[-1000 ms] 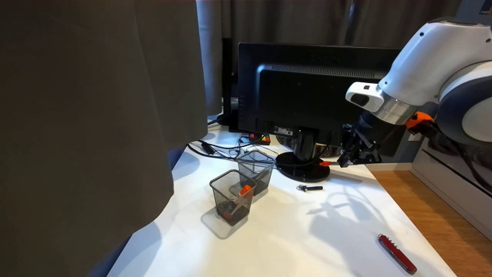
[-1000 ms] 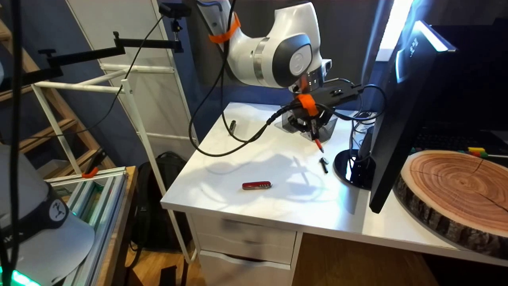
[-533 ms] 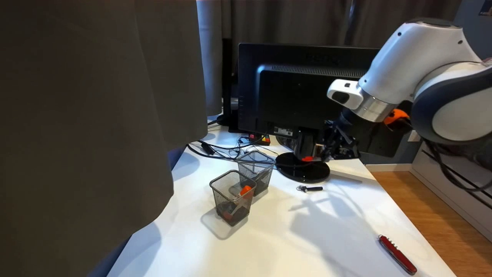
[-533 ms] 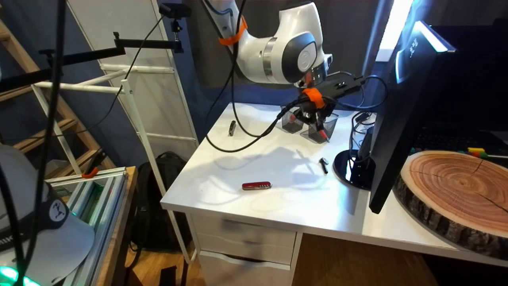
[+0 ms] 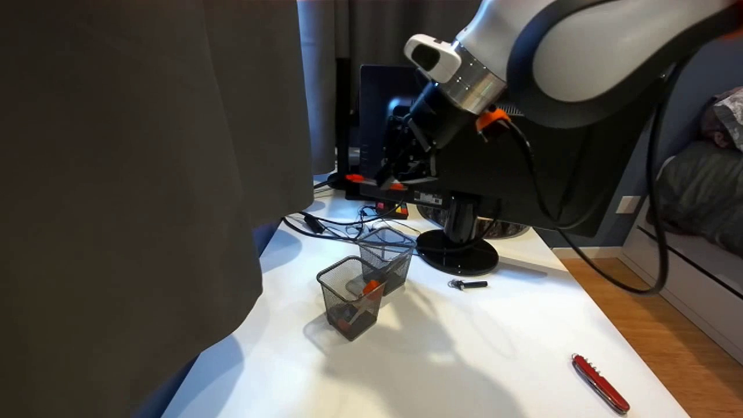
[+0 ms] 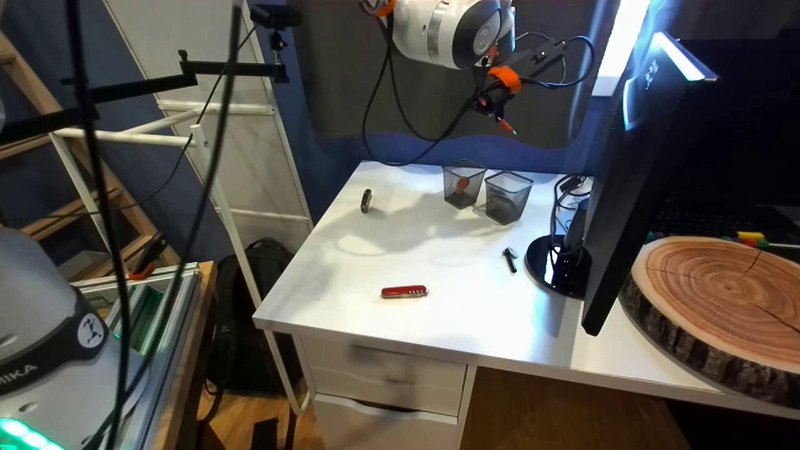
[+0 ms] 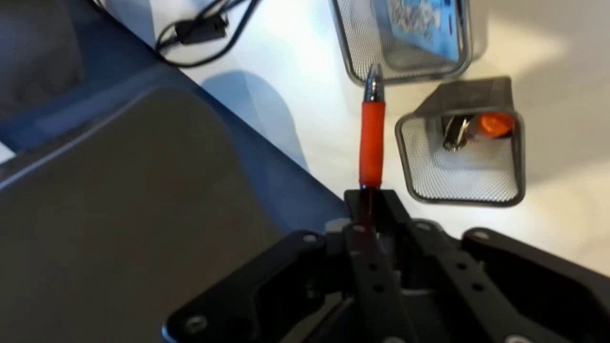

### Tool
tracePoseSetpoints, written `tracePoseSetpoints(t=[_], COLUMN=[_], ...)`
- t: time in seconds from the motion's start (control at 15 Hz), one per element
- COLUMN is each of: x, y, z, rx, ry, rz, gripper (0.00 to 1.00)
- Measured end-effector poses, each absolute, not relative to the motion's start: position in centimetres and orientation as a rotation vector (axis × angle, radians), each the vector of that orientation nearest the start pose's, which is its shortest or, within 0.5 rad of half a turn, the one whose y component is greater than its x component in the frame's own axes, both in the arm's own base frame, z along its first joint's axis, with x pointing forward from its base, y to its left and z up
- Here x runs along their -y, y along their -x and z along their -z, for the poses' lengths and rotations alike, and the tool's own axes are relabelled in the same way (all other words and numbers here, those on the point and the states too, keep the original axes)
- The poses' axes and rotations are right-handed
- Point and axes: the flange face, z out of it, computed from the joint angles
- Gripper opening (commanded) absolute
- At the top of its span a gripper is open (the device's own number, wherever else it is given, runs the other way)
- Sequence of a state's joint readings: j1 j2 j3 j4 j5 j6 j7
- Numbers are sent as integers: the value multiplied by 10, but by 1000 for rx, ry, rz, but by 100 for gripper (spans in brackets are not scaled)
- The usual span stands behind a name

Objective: Put the red pen in the grey basket on the right

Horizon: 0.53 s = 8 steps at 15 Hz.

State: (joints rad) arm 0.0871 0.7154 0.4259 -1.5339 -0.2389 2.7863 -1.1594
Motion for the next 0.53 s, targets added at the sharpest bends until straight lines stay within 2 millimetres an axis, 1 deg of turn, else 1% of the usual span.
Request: tracePoseSetpoints(t=[0.13,0.33,0.4,0.53], x=[-328,-328,-329,-329], y=[-695,-715,-719,-723], z=[-322,-297,-288,-279], rx=[-2247,-2350,-2398,-2483], ry=[-1953,-2030,-2048,-2057], rz=[-984,-1068,-1082,-1092], gripper=[3,3,11,11])
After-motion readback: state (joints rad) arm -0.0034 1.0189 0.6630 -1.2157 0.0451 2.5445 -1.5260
